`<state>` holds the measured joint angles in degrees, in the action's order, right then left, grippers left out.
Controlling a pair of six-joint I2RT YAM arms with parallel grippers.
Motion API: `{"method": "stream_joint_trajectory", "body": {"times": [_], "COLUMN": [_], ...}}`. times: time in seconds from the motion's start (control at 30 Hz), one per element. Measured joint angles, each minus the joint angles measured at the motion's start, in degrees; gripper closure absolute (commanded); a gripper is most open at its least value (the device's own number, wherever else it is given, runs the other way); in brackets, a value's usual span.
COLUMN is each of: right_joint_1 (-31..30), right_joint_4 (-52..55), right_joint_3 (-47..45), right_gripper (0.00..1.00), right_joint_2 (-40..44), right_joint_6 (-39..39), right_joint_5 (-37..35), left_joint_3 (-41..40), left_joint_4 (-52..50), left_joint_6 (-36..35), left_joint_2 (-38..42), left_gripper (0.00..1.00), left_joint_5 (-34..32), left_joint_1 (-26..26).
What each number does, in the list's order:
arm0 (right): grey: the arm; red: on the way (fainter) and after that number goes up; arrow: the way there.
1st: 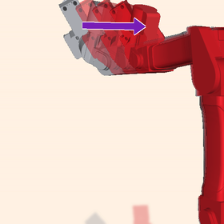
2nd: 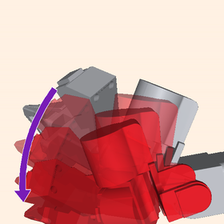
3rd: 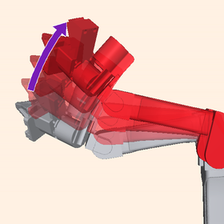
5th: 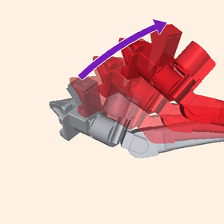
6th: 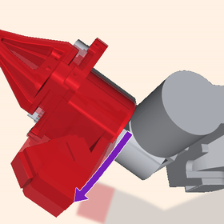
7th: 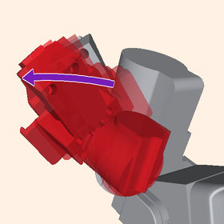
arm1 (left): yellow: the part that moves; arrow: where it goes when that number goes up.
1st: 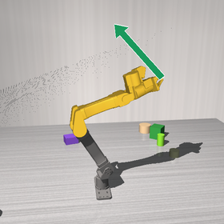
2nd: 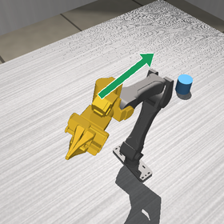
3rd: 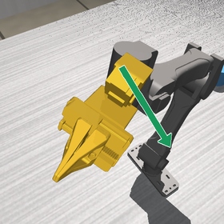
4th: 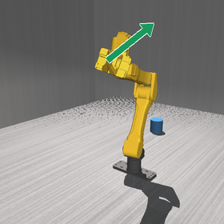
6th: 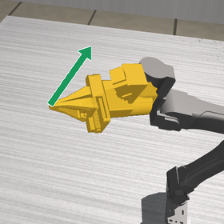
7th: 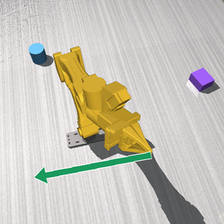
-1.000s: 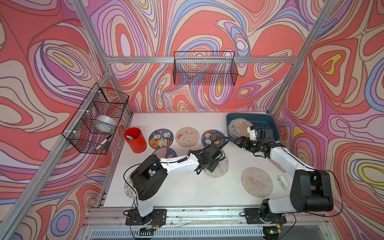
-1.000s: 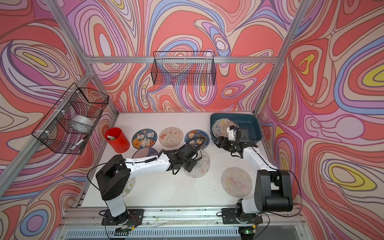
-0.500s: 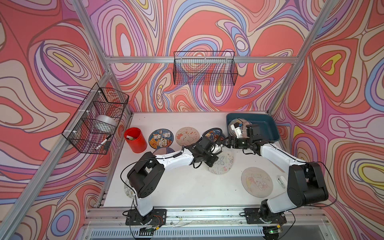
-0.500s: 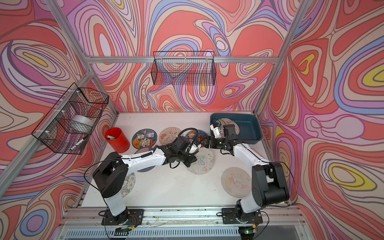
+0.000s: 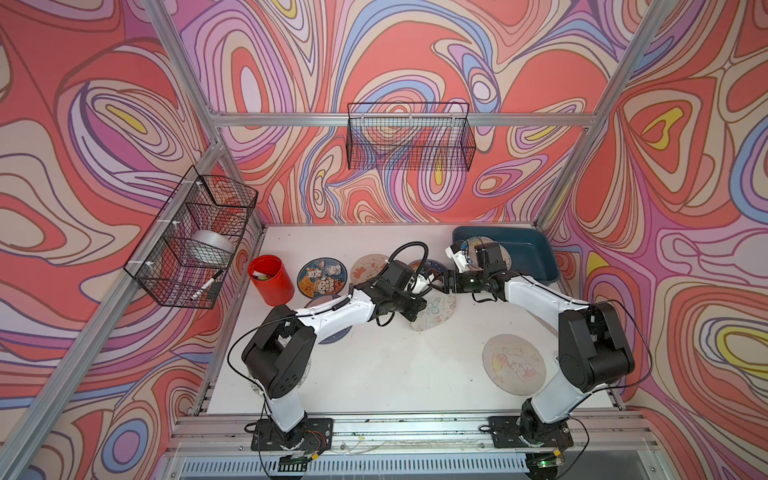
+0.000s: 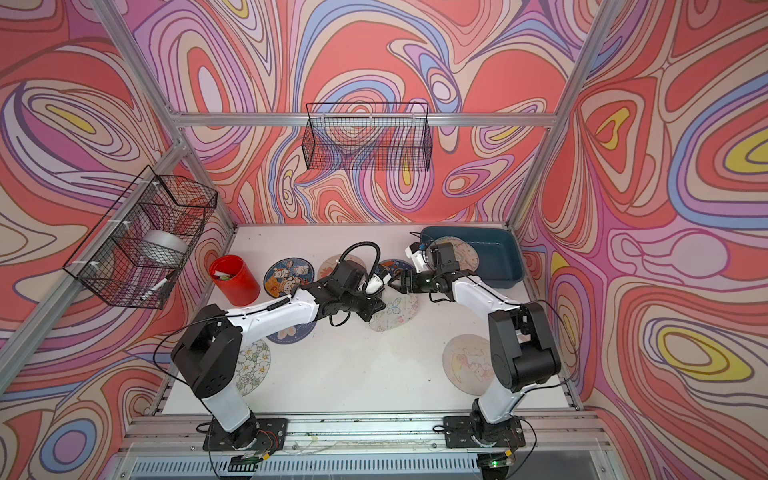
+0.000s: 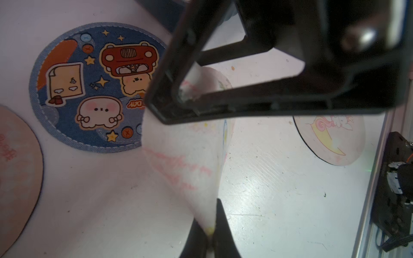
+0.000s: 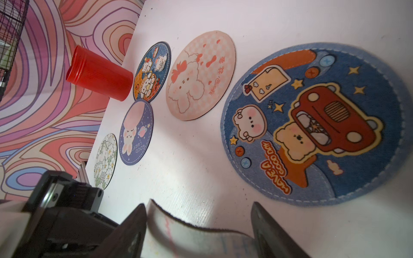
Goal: Put the coasters into the storage box
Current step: Pick up the coaster from the center of the board.
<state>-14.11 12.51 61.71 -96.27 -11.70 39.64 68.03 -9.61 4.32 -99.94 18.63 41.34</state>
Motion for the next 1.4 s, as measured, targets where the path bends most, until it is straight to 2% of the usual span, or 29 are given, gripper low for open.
{"method": "stream_joint_trajectory", "body": {"times": [0.1,0.2,0.27,0.43,0.53,0.57,0.63,0.77,0.9,1.1,1.4], "right_joint_1": [-1.18,-2.08,-2.25,-2.38,-2.45,-2.51,-2.62,-3.23,-3.1,-2.84,-0.15], "right_joint_4": [0.04,-0.04,-0.17,-0.55,-0.87,-0.85,-0.55,1.46,4.0,6.49,9.2], "right_joint_3": [0.59,1.14,1.29,1.81,2.4,2.62,3.43,5.73,8.22,11.19,19.02], "right_gripper": [0.28,0.35,0.47,0.84,1.0,1.0,1.0,1.0,1.0,1.0,1.0], "right_joint_2": [-0.44,-0.87,-1.14,-1.84,-2.14,-2.14,-2.21,-2.21,-2.21,-0.98,1.92], "right_joint_6": [0.42,0.7,0.61,0.46,0.07,-0.13,-0.33,-1.38,-2.47,-3.87,-4.63], "right_joint_5": [0.72,1.11,1.33,1.75,1.62,1.29,-0.17,-5.35,-11.89,-20.55,-31.98], "left_joint_3": [0.0,0.15,0.68,2.73,3.67,3.89,4.17,4.31,4.15,1.57,-1.57], "left_joint_4": [0.02,-0.26,-0.94,-2.16,-2.43,-2.51,-2.51,-2.25,-2.08,-1.66,-0.59], "left_joint_6": [-0.04,-0.04,-0.02,0.35,0.96,1.36,2.21,4.02,5.86,7.78,9.49], "left_joint_2": [0.11,0.11,0.09,-0.68,-1.62,-1.88,-2.25,-2.25,-2.08,-0.13,1.95], "left_gripper": [1.0,1.0,1.0,1.0,1.0,1.0,0.84,0.45,0.27,0.23,0.23], "left_joint_5": [0.02,-0.24,-0.83,-2.93,-4.59,-5.14,-6.23,-9.05,-12.26,-15.13,-15.76], "left_joint_1": [-1.25,-2.1,-2.49,-2.82,-2.86,-2.89,-2.89,-2.99,-3.41,-3.52,-3.52]}}
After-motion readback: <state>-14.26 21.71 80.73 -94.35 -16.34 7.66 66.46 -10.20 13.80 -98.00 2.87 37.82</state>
